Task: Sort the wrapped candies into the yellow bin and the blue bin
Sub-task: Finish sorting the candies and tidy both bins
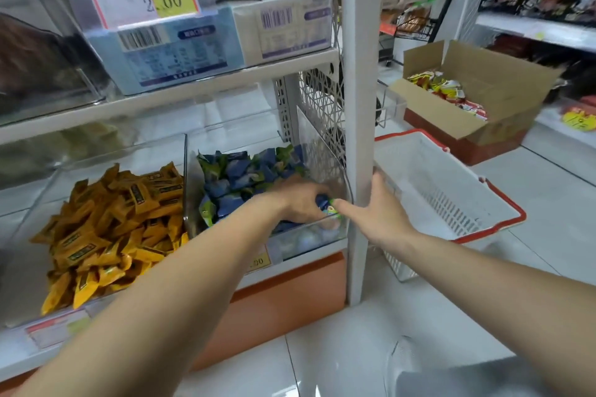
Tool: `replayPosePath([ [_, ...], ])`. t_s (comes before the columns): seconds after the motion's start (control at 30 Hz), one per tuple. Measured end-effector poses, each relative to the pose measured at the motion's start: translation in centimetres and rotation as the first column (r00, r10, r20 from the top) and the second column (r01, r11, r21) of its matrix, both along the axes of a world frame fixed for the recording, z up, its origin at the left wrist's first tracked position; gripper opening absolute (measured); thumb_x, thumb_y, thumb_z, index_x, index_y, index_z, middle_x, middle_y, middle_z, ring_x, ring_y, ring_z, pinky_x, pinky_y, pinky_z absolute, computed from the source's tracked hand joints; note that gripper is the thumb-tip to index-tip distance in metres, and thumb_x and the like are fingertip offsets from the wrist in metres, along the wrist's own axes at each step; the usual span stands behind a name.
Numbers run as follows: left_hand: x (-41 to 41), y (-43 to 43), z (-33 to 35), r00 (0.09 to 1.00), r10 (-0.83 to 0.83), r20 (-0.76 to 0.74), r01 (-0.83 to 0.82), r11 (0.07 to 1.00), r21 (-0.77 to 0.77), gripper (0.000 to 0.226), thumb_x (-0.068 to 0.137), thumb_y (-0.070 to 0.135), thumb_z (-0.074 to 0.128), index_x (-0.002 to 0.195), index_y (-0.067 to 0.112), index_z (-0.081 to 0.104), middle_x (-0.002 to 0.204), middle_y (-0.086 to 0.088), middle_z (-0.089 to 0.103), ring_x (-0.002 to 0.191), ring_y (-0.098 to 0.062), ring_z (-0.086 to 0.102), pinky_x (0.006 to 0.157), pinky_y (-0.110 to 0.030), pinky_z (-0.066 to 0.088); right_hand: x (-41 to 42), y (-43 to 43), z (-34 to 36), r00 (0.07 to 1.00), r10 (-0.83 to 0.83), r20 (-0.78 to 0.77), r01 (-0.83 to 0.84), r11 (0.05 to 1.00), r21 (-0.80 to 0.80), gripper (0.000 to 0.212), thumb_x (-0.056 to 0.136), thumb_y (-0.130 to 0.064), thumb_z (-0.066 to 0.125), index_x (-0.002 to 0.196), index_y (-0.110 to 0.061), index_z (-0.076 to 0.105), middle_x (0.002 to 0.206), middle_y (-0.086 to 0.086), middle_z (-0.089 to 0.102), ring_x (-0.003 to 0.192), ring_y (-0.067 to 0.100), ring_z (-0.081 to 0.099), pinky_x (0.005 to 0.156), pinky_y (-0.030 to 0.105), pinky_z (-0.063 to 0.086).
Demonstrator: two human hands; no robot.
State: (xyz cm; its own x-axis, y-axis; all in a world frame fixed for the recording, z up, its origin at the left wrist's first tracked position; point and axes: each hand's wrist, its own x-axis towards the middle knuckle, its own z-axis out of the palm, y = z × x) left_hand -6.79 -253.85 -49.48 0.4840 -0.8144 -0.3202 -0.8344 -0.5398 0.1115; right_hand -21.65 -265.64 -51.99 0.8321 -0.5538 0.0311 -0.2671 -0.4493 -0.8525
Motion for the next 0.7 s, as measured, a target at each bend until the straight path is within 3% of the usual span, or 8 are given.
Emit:
replayPosePath([
  [0.13,1.4,0.5,0.1,0.991,-0.088,0.102,0.089,0.996,-0.004,0.064,0.069,0.068,0.071,0.122,0.036,0.055,0.105,0.01,0.06,0.089,-0.017,0.053,0.065,-0.029,0.043,-0.2,-0.5,-0.7,0.997,0.055,0.048,-0.056,0.998,0.022,0.071,0.08,-0.054,0.062,0.141,-0.038,0.029,0.131,-0.018,0.052,0.12,0.012,0.054,0.092,0.031,0.041],
  [0.23,3.6,2.0,1.4,0.98,-0.03,0.199,0.039,0.998,-0.041,0.066,0.066,0.063,0.071,0.125,0.037,0.054,0.095,0.01,0.06,0.084,-0.017,0.053,0.062,-0.029,0.042,-0.2,-0.6,-1.0,0.995,0.07,0.077,-0.072,0.997,0.026,0.068,0.085,-0.051,0.062,0.144,-0.036,0.031,0.132,-0.02,0.051,0.12,0.006,0.051,0.094,0.028,0.039],
  [0.33,6.3,3.8,3.4,0.946,0.069,0.315,-0.055,0.997,-0.053,0.06,0.068,0.063,0.07,0.119,0.035,0.055,0.075,0.014,0.044,0.077,-0.018,0.048,0.059,-0.031,0.033,0.0,-0.8,-1.1,0.995,0.067,0.068,-0.068,0.998,0.012,0.072,0.089,-0.048,0.062,0.149,-0.031,0.027,0.14,-0.014,0.051,0.123,0.01,0.05,0.098,0.033,0.041],
  [0.43,7.9,5.2,5.0,0.898,0.145,0.417,-0.141,0.989,-0.039,0.049,0.071,0.064,0.069,0.105,0.031,0.057,0.086,0.006,0.058,0.093,-0.026,0.057,0.075,-0.037,0.041,0.1,-0.8,-1.1,0.995,0.069,0.069,-0.068,0.998,-0.008,0.068,0.091,-0.046,0.061,0.148,-0.035,0.026,0.137,-0.016,0.051,0.119,0.009,0.051,0.094,0.031,0.04],
  [0.5,8.0,5.4,5.5,0.801,0.148,0.579,-0.184,0.983,0.004,0.062,0.074,0.064,0.068,0.122,0.027,0.054,0.11,-0.002,0.062,0.108,-0.03,0.054,0.083,-0.04,0.038,0.1,-0.9,-1.2,0.996,0.067,0.065,-0.066,0.998,-0.017,0.066,0.091,-0.045,0.06,0.147,-0.033,0.026,0.137,-0.015,0.051,0.12,0.01,0.052,0.092,0.03,0.039],
  [0.57,7.0,5.0,5.2,0.734,0.093,0.673,-0.117,0.993,-0.01,0.067,0.079,0.049,0.07,0.136,0.022,0.048,0.126,-0.008,0.058,0.118,-0.032,0.05,0.097,-0.046,0.037,0.1,-0.9,-1.2,0.996,0.073,0.057,-0.072,0.997,-0.027,0.068,0.092,-0.046,0.059,0.148,-0.032,0.025,0.14,-0.013,0.05,0.122,0.011,0.051,0.093,0.03,0.039],
  [0.63,5.2,3.9,4.9,0.816,-0.012,0.578,0.074,0.994,-0.083,0.06,0.082,0.02,0.067,0.139,0.025,0.05,0.133,-0.006,0.055,0.122,-0.03,0.049,0.1,-0.045,0.039,0.1,-1.0,-1.2,0.995,0.08,0.056,-0.078,0.996,-0.038,0.071,0.092,-0.047,0.059,0.15,-0.031,0.022,0.143,-0.011,0.048,0.123,0.011,0.05,0.095,0.03,0.038],
  [0.7,3.3,2.8,4.2,0.952,-0.097,0.291,0.151,0.974,-0.17,0.049,0.085,0.004,0.059,0.13,0.024,0.06,0.133,-0.001,0.056,0.121,-0.024,0.05,0.097,-0.04,0.044,0.1,-1.0,-1.2,0.994,0.084,0.063,-0.082,0.996,-0.033,0.071,0.091,-0.048,0.058,0.15,-0.032,0.021,0.141,-0.012,0.048,0.121,0.01,0.049,0.094,0.03,0.038],
])
